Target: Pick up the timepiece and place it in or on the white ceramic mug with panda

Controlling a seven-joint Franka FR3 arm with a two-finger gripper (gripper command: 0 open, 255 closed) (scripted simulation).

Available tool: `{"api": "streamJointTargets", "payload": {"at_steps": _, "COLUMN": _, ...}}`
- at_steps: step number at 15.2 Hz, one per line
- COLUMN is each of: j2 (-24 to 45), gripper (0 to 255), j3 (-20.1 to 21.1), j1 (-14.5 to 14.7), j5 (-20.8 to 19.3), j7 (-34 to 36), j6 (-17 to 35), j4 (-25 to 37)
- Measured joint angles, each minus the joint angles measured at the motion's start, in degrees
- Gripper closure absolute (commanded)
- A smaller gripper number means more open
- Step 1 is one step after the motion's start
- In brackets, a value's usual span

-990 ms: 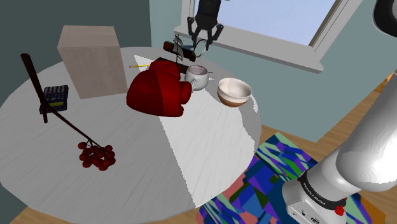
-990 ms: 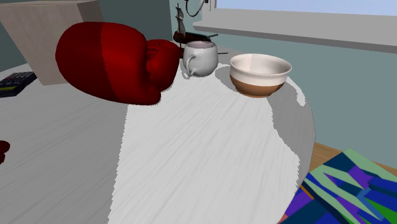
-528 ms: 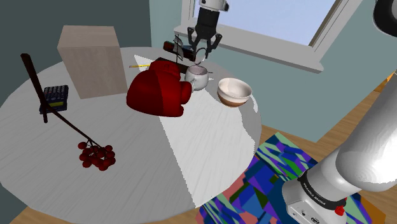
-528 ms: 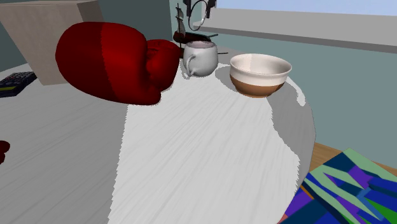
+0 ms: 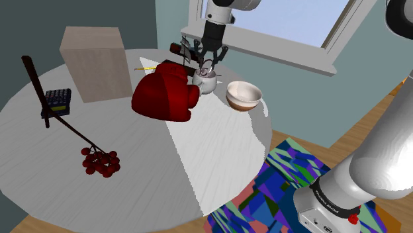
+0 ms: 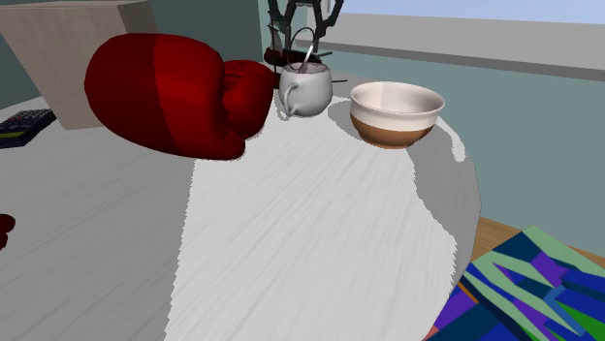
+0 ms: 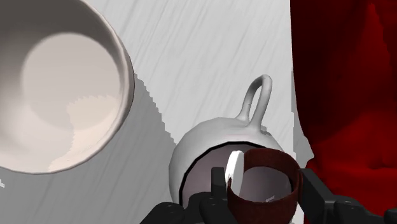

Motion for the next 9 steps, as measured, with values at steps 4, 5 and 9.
{"api": "streamJointTargets", "payload": {"at_steps": 4, "j2": 0.05, "gripper": 255, "j3": 0.00, "j1": 0.00, "j5": 0.00, "j7": -0.02, "j6": 0.20, "j4": -0.04}}
{"api": "streamJointTargets", "payload": {"at_steps": 5, "j2": 0.04, "gripper": 255, "j3": 0.00, "j1": 0.00, "j5": 0.00, "j7": -0.03, "j6": 0.22, "j4": -0.06}}
{"api": "streamJointTargets", "payload": {"at_steps": 9, "j2": 0.08, "gripper": 0, "j3": -0.01, "j1": -0.01, "j5": -0.01, "j7": -0.04, "j6": 0.23, "j4": -0.13}}
